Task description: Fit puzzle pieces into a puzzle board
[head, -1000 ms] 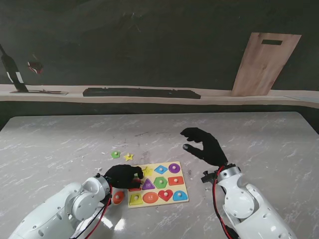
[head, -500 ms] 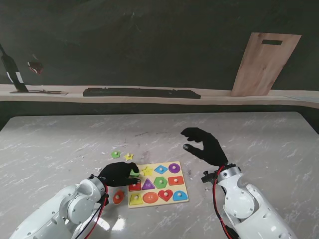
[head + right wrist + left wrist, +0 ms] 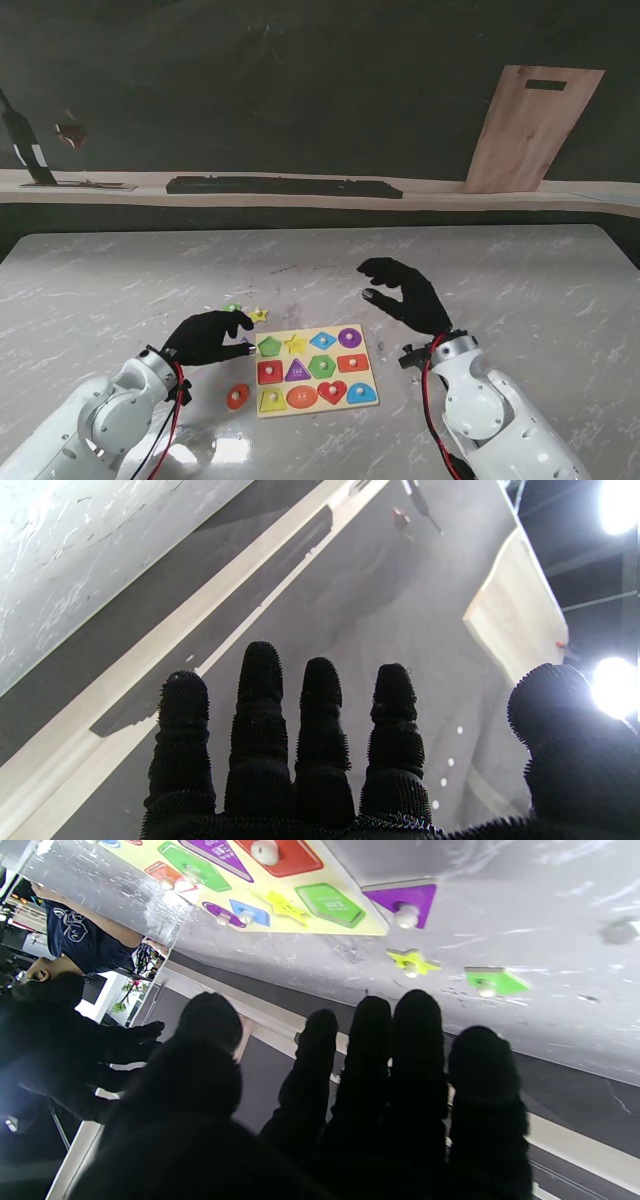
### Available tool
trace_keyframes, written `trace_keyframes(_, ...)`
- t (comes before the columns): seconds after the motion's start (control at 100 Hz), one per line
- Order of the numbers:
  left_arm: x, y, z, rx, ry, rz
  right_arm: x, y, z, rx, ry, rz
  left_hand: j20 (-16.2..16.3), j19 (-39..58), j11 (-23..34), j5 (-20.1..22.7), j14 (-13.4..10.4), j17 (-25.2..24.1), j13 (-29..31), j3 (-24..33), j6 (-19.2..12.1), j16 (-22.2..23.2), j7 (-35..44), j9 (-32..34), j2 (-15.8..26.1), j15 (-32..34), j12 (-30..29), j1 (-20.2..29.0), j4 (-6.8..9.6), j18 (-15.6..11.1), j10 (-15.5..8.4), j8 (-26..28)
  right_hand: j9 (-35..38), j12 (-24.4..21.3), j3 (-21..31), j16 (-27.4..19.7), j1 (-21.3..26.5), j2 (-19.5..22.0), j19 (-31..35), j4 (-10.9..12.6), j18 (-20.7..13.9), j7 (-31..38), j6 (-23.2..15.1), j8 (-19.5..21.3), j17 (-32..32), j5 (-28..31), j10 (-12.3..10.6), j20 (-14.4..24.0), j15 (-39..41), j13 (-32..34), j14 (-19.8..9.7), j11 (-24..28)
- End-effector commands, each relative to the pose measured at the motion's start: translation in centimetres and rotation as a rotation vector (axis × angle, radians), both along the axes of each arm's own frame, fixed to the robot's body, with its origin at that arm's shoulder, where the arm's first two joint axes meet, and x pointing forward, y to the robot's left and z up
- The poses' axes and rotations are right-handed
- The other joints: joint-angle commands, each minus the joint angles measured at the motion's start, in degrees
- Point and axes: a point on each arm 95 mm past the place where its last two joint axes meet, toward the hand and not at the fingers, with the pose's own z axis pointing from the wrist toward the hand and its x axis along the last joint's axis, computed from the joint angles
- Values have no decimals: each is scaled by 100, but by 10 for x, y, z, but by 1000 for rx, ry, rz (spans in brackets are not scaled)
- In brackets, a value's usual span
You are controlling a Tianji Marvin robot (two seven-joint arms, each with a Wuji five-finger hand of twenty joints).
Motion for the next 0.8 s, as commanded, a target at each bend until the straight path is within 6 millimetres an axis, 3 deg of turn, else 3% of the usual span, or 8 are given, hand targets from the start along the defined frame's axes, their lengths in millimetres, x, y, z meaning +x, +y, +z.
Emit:
trace_keyframes(0.0, -5, 11, -2, 2, 10, 8, -3, 3, 2, -2, -11, 7, 151, -45, -73, 99, 190, -79, -143, 34, 70, 112, -89, -159, -62, -94, -55, 76, 214, -2, 87, -115, -17, 49, -92, 57, -103, 157, 63, 104, 5, -14, -163, 38, -26, 69, -38, 117, 108, -25, -23, -58)
trace_keyframes(0.26, -20, 38, -1, 42, 36, -45, -5, 3, 2, -9, -18, -30, 196, -149, -255, 293, 46, -174, -242, 76, 4, 331, -255, -227, -272, -167, -31, 100, 200, -101, 25, -124, -6, 53, -122, 64, -79, 157, 70, 112, 7, -32, -155, 14, -26, 65, -29, 123, 126, -27, -19, -46)
trace_keyframes(0.4, -29, 49, -3, 75, 53, -83, -3, 4, 1, -34, -14, -59, 240, -320, -532, 156, -20, -448, -478, 211, -17, 476, -603, -491, -425, -439, 12, -10, 204, -204, -39, -166, -26, 54, -126, 64, -86, 148, 64, 115, 5, -33, -167, 8, -37, 48, -34, 122, 127, -46, -21, -48)
trace_keyframes(0.56, -42, 58, -7, 98, 81, -107, 3, 7, 5, -68, -33, -85, 500, -298, -735, -463, -247, -574, -673, 323, 66, 845, -1159, -1129, -471, -346, 141, -67, 216, -453, -70, -308, -26, 53, -121, 64, -106, 142, 67, 117, 27, -30, -168, 2, -26, 47, -48, 123, 130, -40, -23, -51)
trace_keyframes(0.79, -55, 60, -13, 103, 80, -121, 5, 14, 12, -100, -17, -74, 574, -288, -685, -327, -321, -543, -622, 413, -10, 916, -1128, -1074, -567, -331, 243, -35, 218, -509, -129, -263, -30, 56, -117, 64, -100, 142, 63, 116, 19, -22, -168, -2, -37, 36, -40, 123, 131, -49, -25, -45)
